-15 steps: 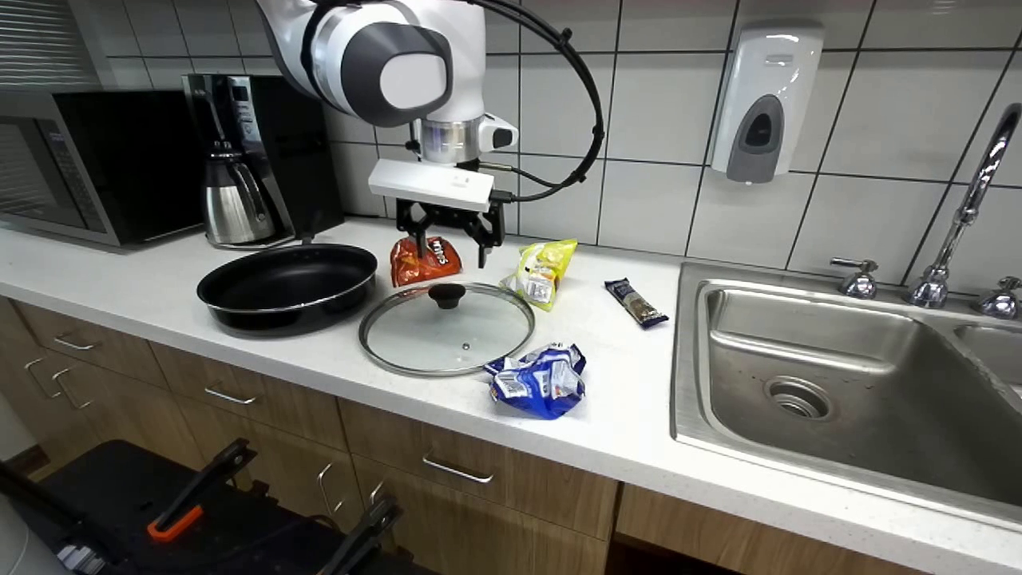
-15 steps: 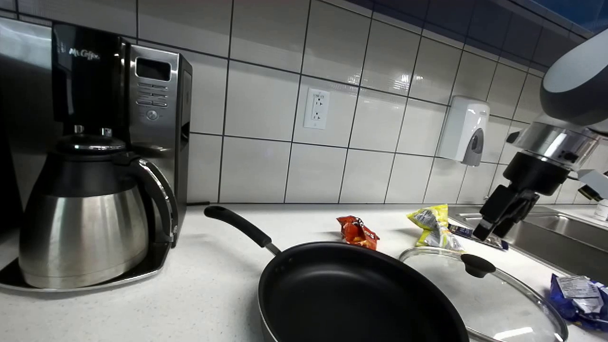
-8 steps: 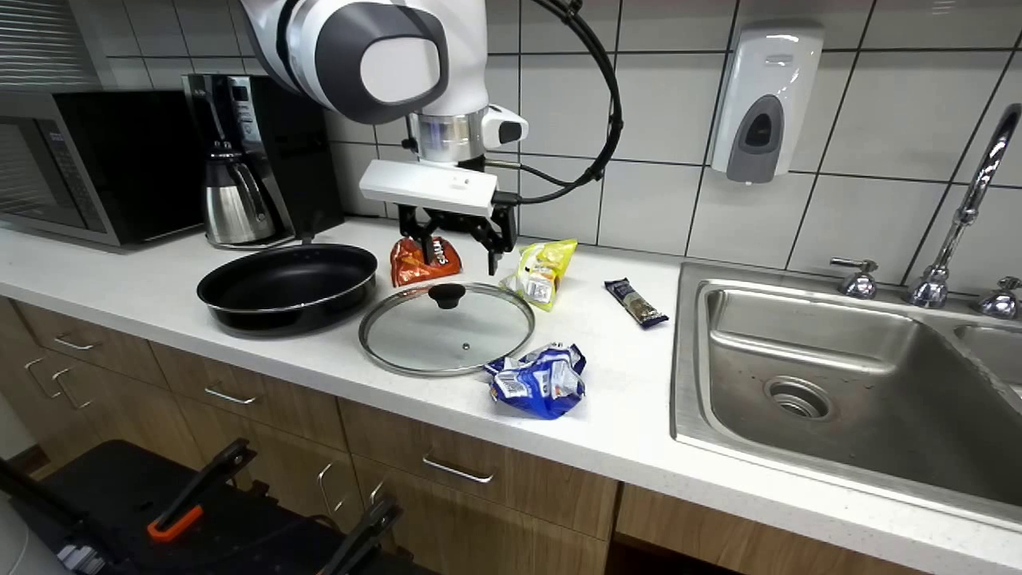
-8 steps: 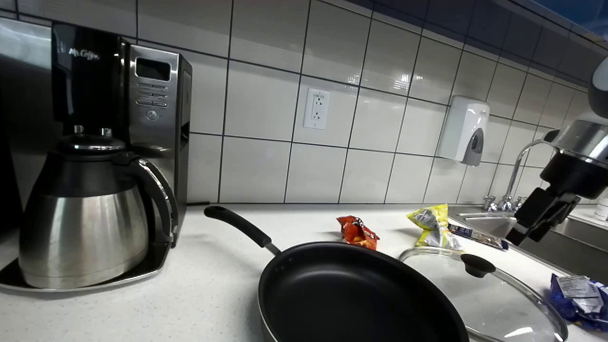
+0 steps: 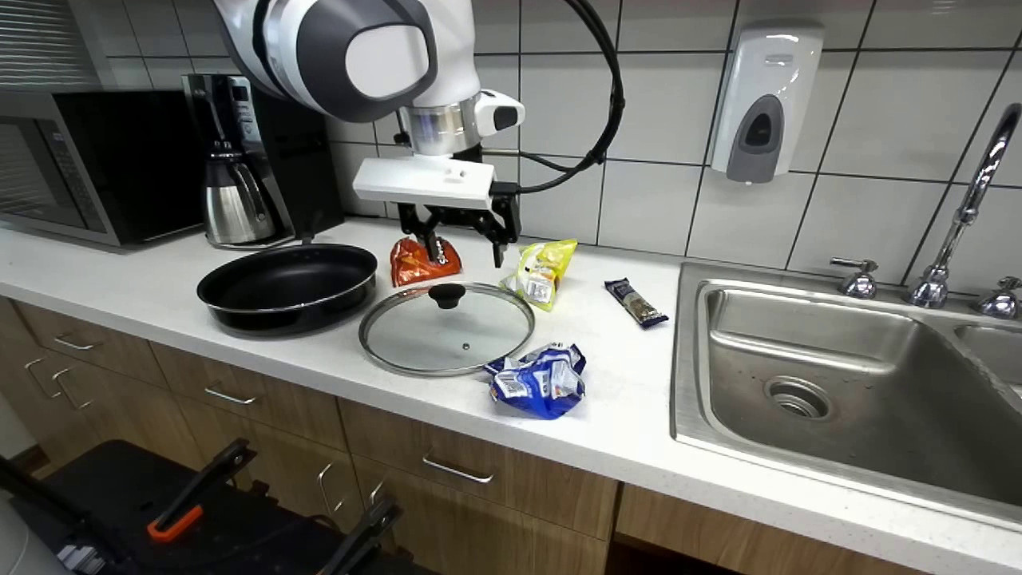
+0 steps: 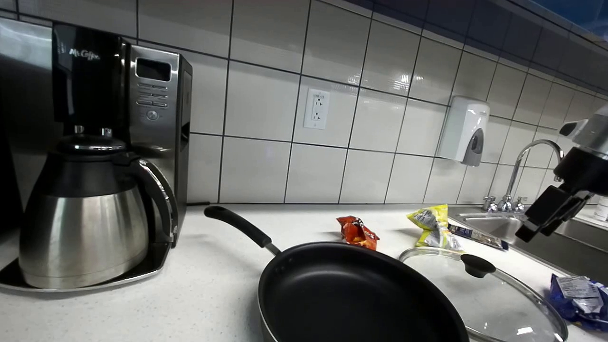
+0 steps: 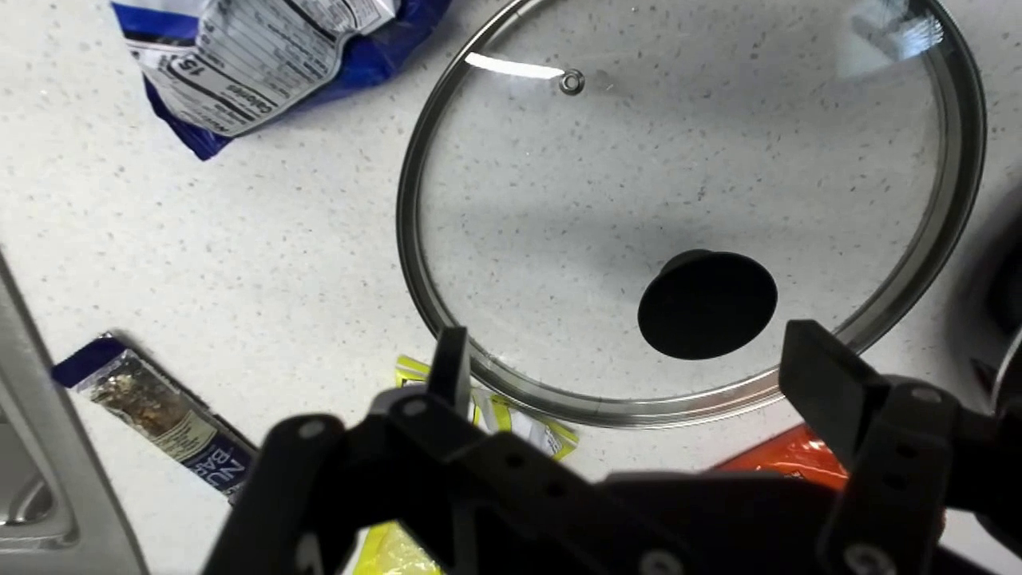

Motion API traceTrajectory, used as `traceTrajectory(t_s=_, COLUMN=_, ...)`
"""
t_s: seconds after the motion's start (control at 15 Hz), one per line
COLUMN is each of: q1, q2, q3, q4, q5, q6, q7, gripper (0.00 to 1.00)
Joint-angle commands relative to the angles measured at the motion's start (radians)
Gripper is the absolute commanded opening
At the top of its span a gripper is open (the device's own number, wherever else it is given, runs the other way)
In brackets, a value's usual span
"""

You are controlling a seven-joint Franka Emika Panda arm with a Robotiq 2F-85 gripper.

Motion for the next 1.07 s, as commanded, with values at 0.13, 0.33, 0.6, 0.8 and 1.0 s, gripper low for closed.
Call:
traceTrajectory(t_s=0.13, q1=0.032, q2=0.001, q3=-0.043, q4=0.0, q5=-0.032, q6=-0.006, q7=0.03, gripper=1.0)
traceTrajectory(t_s=0.33, q1=0.017, q2=0.0, q3=-0.069, q4=-0.007, q5=-0.079, q6=-0.017, q7=0.074, gripper=1.0)
traceTrajectory(t_s=0.6, q1=0.003, q2=-0.006, q3=-0.103, q4=-0.026, q5=-0.124, q6=-0.018, q7=0.127, gripper=1.0)
traceTrajectory(t_s=0.8, q1=-0.01, q2=-0.014, q3=-0.121, q4=-0.049, q5=-0.157, q6=-0.022, q7=0.18, gripper=1.0)
traceTrajectory(t_s=1.0, q1=-0.031, q2=-0.031, q3=-0.135, q4=-0.078, q5=-0.208, q6=-0.027, q7=0.251, gripper=1.0)
